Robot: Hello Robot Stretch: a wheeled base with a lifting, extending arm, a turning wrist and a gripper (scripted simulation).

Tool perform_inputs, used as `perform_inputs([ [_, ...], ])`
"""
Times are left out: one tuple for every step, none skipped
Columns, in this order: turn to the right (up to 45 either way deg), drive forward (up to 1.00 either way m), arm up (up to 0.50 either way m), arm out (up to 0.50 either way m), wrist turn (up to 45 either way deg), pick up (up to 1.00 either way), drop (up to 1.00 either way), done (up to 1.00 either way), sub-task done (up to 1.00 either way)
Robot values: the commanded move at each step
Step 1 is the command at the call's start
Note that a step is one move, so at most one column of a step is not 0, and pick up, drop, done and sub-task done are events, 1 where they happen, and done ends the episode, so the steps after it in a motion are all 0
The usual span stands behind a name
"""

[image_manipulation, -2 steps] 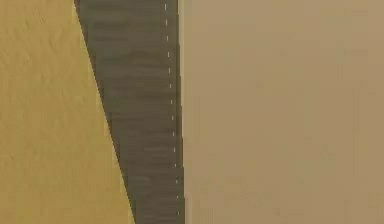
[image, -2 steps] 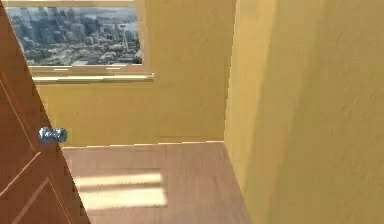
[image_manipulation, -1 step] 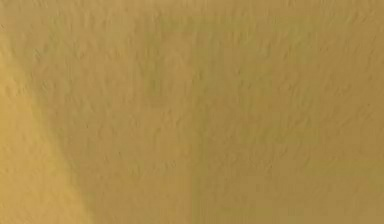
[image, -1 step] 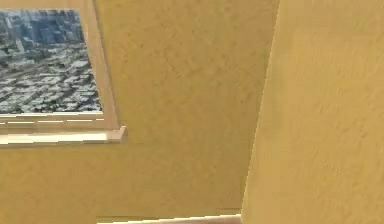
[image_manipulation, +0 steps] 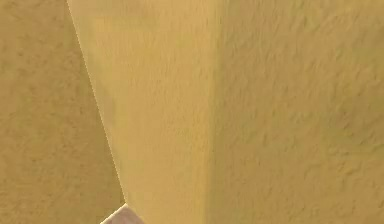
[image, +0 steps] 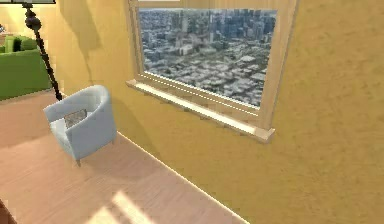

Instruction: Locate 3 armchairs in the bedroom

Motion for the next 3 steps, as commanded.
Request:
perform_inputs([
  [-9.0,0.00,0.00,0.00,0.0,0.00,0.00,0.00,0.00],
  [0.0,0.50,0.00,0.00,0.0,0.00,0.00,0.00,0.00],
  [-36.0,0.00,0.00,0.00,0.0,0.00,0.00,0.00,0.00],
])
